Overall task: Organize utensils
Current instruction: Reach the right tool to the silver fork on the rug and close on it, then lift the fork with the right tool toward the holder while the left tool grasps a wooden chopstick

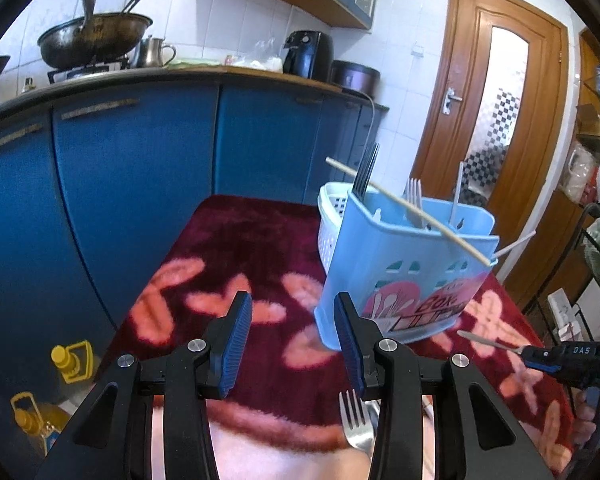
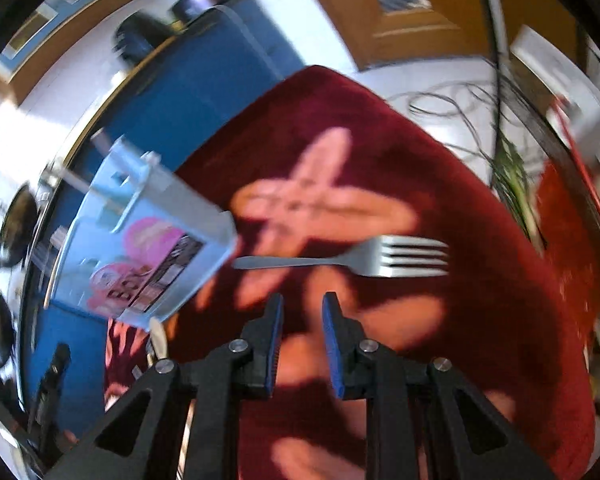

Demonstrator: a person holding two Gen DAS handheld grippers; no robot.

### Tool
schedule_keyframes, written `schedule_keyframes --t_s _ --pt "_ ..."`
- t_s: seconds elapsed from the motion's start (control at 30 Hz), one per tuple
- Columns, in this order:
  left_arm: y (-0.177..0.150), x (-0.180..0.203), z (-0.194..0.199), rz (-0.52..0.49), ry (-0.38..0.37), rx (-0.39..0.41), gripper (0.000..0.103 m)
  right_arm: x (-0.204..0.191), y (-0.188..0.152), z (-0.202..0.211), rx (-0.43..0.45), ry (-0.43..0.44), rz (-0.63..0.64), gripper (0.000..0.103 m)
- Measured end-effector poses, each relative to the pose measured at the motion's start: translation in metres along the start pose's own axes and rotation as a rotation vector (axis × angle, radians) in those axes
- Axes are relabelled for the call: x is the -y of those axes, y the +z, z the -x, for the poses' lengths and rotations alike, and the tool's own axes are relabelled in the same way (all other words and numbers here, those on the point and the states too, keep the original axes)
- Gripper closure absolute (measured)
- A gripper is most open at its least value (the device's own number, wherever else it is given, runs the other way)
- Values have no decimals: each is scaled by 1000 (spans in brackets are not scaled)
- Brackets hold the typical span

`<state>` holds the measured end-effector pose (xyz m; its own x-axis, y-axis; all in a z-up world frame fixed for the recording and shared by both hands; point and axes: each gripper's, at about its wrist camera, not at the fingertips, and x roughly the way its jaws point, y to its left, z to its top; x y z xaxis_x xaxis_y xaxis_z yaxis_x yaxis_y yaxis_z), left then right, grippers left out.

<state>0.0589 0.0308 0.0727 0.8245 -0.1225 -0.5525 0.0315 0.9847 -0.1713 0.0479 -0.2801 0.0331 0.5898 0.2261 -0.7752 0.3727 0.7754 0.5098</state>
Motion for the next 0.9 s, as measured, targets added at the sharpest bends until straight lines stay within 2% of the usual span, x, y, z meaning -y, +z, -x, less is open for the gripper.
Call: schedule_keyframes --t_s 0.07,0.27,0.4,0.57,0.63,0.67,0.7,0.9 --pt "-3 -1 -2 5 4 -14 59 15 -1 2 5 -6 -71 73" --pt "-11 1 -8 6 9 -45 59 41 5 -1 41 32 -238 71" --pt "-14 3 -10 0 12 -54 59 46 15 -7 86 51 -298 67" --pt "-17 6 -11 -10 18 -66 59 47 24 -11 148 47 -325 66" --pt "-18 7 -13 -9 19 -72 59 49 26 -13 180 37 -328 70" --pt "-19 7 -14 -8 19 -76 59 49 27 -15 193 19 -328 79" --pt "-20 7 -15 -7 18 -79 59 51 27 -16 197 4 -333 82" --pt "-20 9 -14 -18 13 -87 59 55 30 -14 227 34 -341 87"
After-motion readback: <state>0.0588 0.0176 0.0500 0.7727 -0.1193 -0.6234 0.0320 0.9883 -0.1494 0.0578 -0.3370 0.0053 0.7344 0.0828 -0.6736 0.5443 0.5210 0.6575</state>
